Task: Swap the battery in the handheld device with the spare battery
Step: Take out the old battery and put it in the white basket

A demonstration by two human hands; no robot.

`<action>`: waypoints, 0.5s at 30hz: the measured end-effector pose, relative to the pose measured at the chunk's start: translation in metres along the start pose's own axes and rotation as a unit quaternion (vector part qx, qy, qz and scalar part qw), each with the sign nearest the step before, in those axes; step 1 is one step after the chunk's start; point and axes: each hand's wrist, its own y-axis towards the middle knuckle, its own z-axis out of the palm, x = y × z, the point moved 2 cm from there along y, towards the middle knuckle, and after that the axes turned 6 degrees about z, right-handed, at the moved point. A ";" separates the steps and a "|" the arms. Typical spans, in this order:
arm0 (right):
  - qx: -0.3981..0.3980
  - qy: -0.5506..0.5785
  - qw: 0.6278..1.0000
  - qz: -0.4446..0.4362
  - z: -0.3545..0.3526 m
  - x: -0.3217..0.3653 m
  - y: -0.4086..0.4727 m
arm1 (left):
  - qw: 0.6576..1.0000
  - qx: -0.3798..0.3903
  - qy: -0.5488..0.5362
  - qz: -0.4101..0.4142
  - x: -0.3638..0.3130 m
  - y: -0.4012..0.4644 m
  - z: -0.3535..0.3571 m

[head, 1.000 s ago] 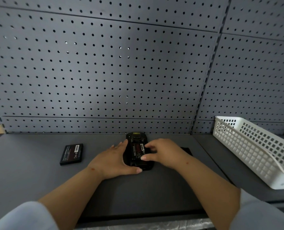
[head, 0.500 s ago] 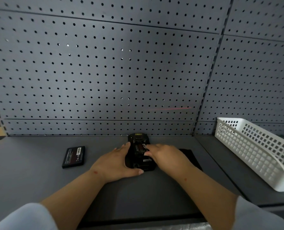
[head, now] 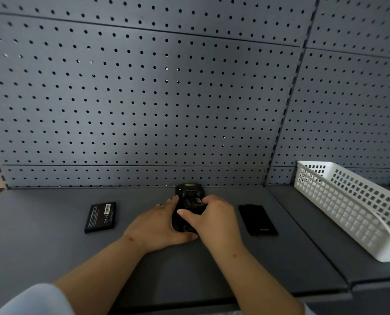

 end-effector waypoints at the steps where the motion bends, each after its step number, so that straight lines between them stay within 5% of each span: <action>1: -0.005 -0.007 1.000 0.008 0.002 0.000 0.000 | 1.000 0.004 -0.002 -0.002 -0.001 -0.001 0.000; 15: -0.034 0.061 0.996 0.056 -0.002 -0.003 -0.004 | 0.999 0.004 -0.033 -0.001 0.000 -0.001 -0.003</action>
